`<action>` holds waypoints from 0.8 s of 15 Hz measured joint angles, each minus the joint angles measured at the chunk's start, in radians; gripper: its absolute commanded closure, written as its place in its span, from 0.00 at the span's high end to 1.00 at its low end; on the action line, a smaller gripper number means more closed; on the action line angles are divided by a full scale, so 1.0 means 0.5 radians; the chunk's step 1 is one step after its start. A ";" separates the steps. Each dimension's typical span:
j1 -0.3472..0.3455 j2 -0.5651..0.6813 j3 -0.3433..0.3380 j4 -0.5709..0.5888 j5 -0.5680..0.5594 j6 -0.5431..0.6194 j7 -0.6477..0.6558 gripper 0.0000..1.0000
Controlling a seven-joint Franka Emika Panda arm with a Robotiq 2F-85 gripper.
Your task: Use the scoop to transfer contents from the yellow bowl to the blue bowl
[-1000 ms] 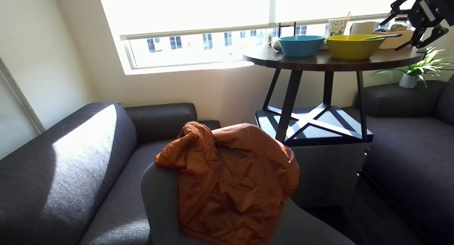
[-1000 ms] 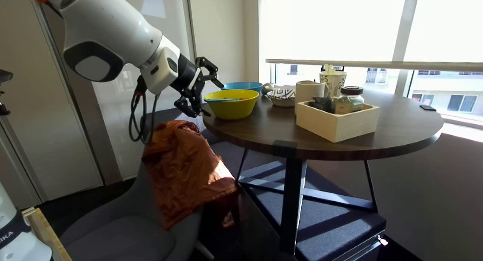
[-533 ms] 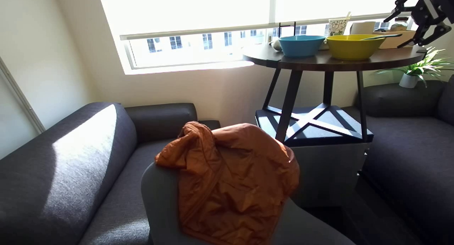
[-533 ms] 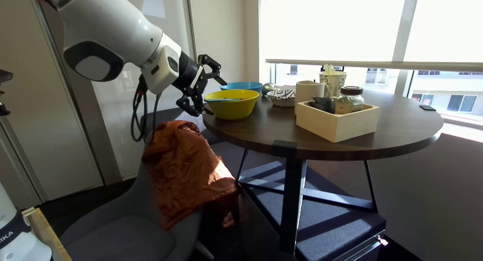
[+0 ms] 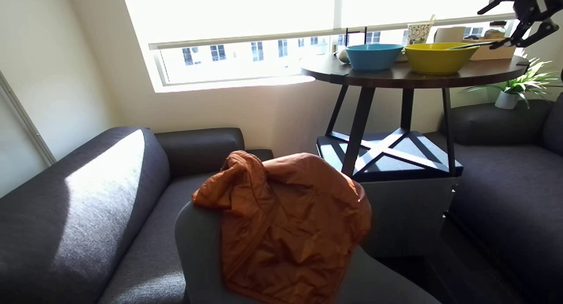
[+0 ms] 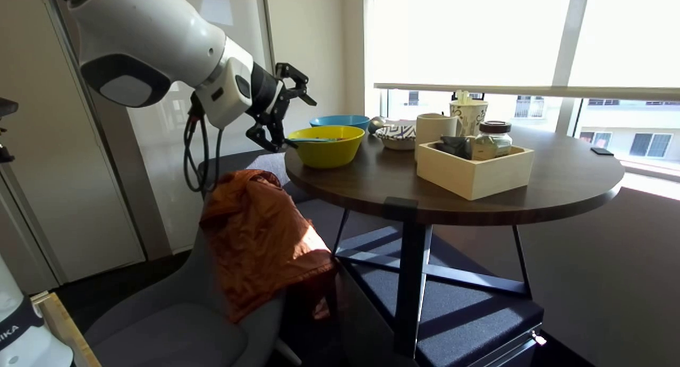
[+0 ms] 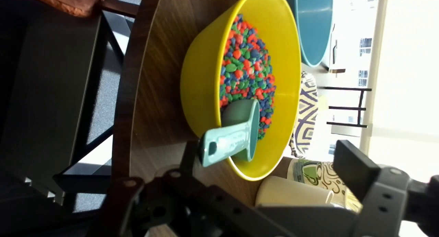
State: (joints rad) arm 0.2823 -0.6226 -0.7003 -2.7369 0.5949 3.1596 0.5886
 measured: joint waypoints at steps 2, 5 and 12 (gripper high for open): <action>0.052 -0.027 -0.056 0.001 0.000 -0.015 -0.004 1.00; 0.110 -0.032 -0.122 0.001 -0.002 -0.020 -0.018 1.00; 0.233 -0.032 -0.232 0.002 -0.006 0.011 -0.100 1.00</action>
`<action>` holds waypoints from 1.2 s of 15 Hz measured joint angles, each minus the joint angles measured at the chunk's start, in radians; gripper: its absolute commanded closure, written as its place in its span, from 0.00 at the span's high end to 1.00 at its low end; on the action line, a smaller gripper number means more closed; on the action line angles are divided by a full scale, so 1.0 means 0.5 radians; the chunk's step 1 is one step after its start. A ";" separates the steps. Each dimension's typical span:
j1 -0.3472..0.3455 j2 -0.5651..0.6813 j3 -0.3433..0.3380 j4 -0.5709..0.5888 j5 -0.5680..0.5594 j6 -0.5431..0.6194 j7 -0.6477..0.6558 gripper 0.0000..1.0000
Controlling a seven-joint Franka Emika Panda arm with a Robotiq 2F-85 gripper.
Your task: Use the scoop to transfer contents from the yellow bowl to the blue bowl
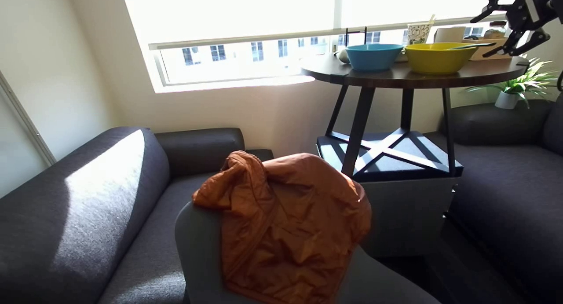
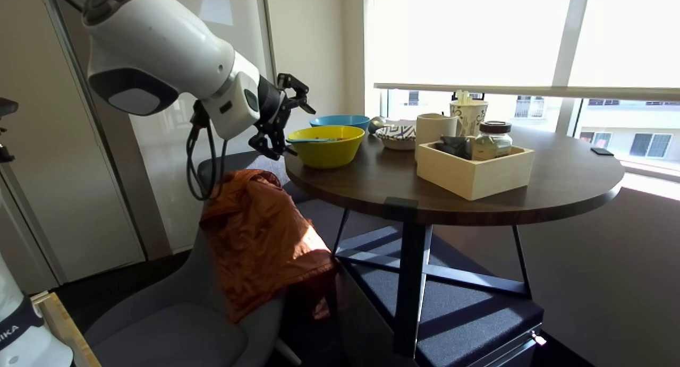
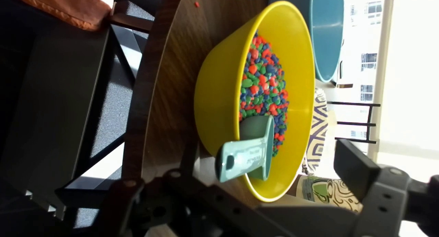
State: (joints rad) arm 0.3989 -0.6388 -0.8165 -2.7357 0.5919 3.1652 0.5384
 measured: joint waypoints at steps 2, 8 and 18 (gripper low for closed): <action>0.033 -0.003 -0.024 0.003 -0.003 0.001 -0.023 0.76; 0.131 -0.055 -0.108 0.006 -0.005 0.040 -0.144 0.39; 0.197 -0.112 -0.203 0.012 -0.009 0.064 -0.303 0.39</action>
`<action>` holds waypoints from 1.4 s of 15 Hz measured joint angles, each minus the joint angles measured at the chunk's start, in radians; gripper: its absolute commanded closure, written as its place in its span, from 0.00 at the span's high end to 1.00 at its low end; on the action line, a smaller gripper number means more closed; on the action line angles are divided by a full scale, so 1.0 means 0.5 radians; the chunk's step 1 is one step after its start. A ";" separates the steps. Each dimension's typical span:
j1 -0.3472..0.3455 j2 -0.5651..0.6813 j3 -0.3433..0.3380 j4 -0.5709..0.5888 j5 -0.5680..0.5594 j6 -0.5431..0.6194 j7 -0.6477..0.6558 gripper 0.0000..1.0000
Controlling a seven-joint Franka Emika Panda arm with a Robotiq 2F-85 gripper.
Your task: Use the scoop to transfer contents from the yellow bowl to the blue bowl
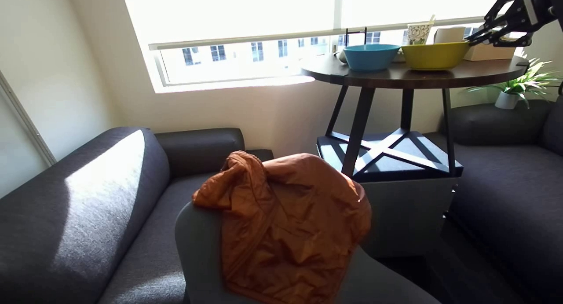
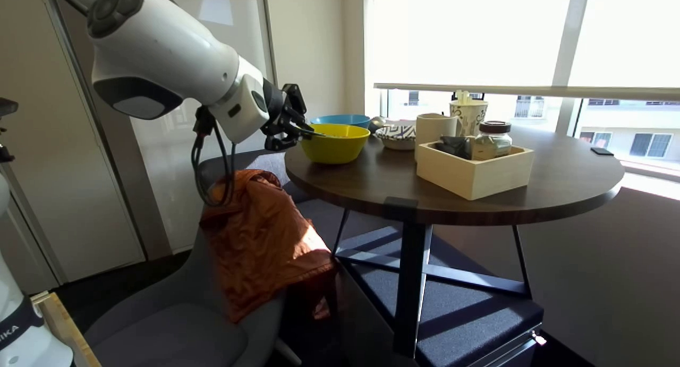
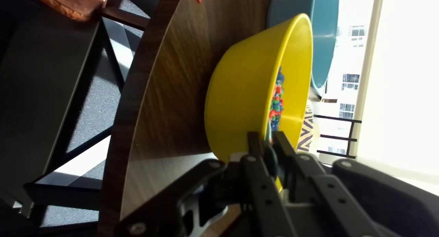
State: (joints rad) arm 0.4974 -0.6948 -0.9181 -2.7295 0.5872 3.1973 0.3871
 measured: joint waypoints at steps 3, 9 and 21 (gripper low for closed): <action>0.002 -0.017 0.001 0.002 -0.001 0.000 -0.023 0.58; 0.002 -0.017 0.002 0.002 -0.002 0.000 -0.064 0.24; -0.146 -0.018 0.169 0.013 -0.066 -0.003 -0.223 0.02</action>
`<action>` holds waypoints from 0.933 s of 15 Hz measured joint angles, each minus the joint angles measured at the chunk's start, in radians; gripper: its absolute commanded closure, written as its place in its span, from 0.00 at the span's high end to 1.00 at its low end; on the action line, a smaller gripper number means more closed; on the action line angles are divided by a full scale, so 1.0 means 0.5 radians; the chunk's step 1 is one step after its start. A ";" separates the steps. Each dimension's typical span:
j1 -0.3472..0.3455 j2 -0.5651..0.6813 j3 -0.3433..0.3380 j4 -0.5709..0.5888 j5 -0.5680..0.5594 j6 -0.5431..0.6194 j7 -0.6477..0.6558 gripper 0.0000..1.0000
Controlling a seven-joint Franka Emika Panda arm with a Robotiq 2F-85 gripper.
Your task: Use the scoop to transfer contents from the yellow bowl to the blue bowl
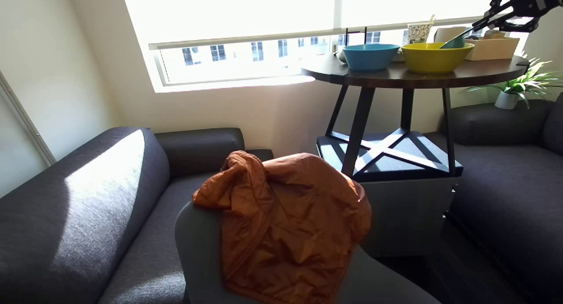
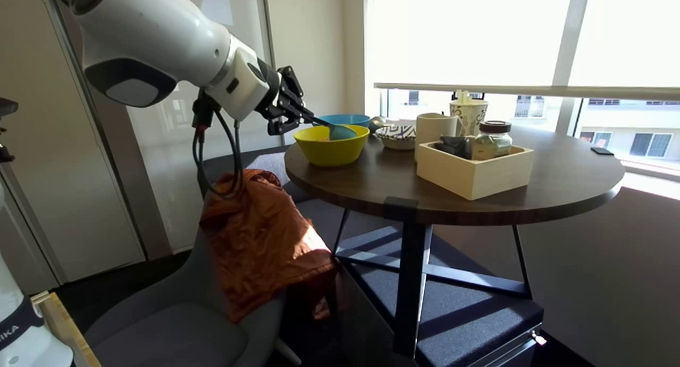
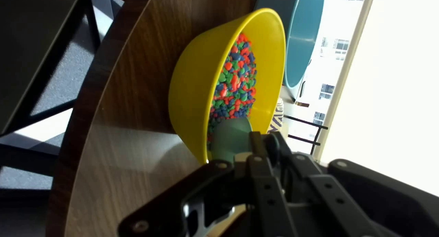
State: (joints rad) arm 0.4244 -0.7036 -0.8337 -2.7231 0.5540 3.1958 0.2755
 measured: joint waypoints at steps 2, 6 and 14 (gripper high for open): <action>-0.076 -0.001 0.070 0.012 -0.105 -0.033 -0.093 0.02; -0.284 -0.035 0.263 0.084 -0.292 -0.359 -0.229 0.09; -0.347 -0.111 0.330 0.143 -0.266 -0.672 -0.303 0.02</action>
State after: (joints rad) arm 0.2509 -0.7593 -0.6685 -2.6518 0.4209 2.8598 0.1241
